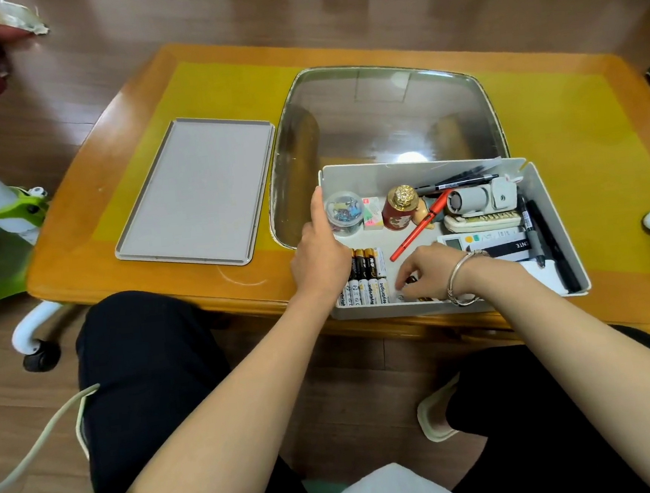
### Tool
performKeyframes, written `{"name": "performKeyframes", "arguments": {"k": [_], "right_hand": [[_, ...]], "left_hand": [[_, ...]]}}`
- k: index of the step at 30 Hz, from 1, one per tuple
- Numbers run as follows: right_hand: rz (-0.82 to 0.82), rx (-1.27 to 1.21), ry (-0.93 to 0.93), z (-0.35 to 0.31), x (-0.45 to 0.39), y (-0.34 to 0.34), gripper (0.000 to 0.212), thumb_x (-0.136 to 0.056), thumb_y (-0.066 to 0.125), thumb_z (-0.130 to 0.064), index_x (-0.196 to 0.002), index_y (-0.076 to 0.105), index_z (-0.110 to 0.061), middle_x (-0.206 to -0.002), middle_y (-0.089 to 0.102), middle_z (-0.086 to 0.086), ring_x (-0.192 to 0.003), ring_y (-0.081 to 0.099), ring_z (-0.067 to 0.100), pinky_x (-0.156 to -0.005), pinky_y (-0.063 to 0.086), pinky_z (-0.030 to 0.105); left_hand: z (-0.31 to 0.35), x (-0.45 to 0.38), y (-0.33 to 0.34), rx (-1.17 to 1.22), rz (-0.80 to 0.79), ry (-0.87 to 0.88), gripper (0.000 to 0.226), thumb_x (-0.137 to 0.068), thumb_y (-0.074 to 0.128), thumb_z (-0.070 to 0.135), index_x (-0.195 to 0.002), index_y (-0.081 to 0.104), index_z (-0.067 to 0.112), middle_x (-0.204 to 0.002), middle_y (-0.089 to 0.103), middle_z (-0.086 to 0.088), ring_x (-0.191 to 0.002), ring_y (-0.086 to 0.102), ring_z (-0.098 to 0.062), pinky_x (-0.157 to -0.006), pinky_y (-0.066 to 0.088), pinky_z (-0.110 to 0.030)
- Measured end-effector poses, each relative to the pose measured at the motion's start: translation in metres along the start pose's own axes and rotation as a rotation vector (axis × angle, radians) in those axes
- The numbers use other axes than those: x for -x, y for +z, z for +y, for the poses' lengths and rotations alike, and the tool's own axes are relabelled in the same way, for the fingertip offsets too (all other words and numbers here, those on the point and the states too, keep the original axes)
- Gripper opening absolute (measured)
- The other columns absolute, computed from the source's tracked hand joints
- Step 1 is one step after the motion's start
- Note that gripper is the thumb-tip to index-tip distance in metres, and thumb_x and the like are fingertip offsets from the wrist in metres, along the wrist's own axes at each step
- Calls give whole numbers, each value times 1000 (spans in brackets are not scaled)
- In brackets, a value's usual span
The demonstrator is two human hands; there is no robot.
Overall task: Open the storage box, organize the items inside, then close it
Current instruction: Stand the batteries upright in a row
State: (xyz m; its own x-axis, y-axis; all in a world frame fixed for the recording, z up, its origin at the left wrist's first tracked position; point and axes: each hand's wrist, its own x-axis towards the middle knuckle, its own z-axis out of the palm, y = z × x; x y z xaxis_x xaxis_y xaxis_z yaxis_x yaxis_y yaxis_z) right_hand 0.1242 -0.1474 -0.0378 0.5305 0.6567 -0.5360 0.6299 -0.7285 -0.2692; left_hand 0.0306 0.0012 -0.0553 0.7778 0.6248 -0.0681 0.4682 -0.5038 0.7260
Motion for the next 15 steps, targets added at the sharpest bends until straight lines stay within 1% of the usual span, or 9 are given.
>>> {"name": "performKeyframes", "arguments": {"k": [1, 2, 4, 5, 6, 9, 12, 13, 15], "right_hand": [[10, 18, 30, 1, -1, -1, 17, -83, 63, -29, -96, 73, -23, -81, 63, -11, -67, 52, 2, -64, 41, 16], [42, -3, 58, 2, -1, -2, 16, -84, 62, -28, -95, 72, -21, -80, 64, -9, -63, 54, 2, -59, 42, 15], [135, -183, 97, 3, -5, -1, 13, -85, 57, -22, -93, 68, -20, -69, 60, -8, -43, 54, 1, -40, 40, 12], [183, -283, 109, 1, -7, 0, 13, -86, 55, -19, -92, 67, -20, -65, 59, -6, -38, 53, 4, -35, 40, 14], [222, -362, 115, -2, -9, 1, 13, -86, 54, -16, -90, 67, -19, -63, 59, -3, -38, 54, 7, -34, 43, 17], [232, -484, 137, -10, -15, 3, 10, -87, 55, -16, -85, 65, -17, -61, 60, 2, -44, 57, 17, -41, 53, 28], [113, -440, 210, -10, -18, 5, 8, -82, 61, -20, -81, 63, -12, -62, 60, 3, -45, 56, 17, -55, 56, 36], [97, -404, 225, -8, -19, 5, 10, -79, 63, -20, -80, 64, -10, -61, 60, 1, -46, 54, 16, -57, 56, 36], [113, -415, 227, -5, -19, 5, 11, -79, 63, -20, -78, 65, -8, -58, 58, 1, -43, 52, 16, -53, 54, 33]], "left_hand": [[0, 0, 0, -2, 0, 0, 84, -92, 60, 17, -152, 3, 31, -127, 55, -7, -106, 59, -21, -75, 56, -41], [0, 0, 0, -3, -1, -2, 84, -92, 59, 16, -152, 3, 32, -127, 55, -7, -105, 59, -21, -75, 56, -41], [-1, -1, 0, -6, -1, -5, 85, -92, 59, 14, -152, 2, 32, -126, 55, -7, -103, 59, -21, -73, 56, -40], [-1, -1, 0, -7, -1, -6, 85, -92, 59, 13, -152, 2, 33, -126, 55, -7, -103, 59, -21, -73, 55, -40], [-1, -1, 1, -10, -1, -6, 85, -91, 59, 13, -152, 2, 33, -126, 55, -7, -102, 59, -21, -72, 55, -39], [-1, -1, 1, -17, 3, -6, 85, -91, 58, 13, -152, 2, 32, -125, 55, -7, -102, 59, -22, -73, 55, -41], [-1, -1, 1, -14, 1, -1, 85, -91, 59, 15, -152, 3, 32, -126, 55, -7, -103, 59, -21, -75, 56, -42], [-1, -1, 0, -9, 1, 0, 85, -91, 60, 15, -152, 3, 31, -126, 55, -6, -103, 59, -20, -75, 57, -42], [-2, -1, 1, -7, 4, 2, 85, -91, 61, 16, -152, 3, 31, -126, 55, -7, -104, 59, -20, -75, 57, -42]]}}
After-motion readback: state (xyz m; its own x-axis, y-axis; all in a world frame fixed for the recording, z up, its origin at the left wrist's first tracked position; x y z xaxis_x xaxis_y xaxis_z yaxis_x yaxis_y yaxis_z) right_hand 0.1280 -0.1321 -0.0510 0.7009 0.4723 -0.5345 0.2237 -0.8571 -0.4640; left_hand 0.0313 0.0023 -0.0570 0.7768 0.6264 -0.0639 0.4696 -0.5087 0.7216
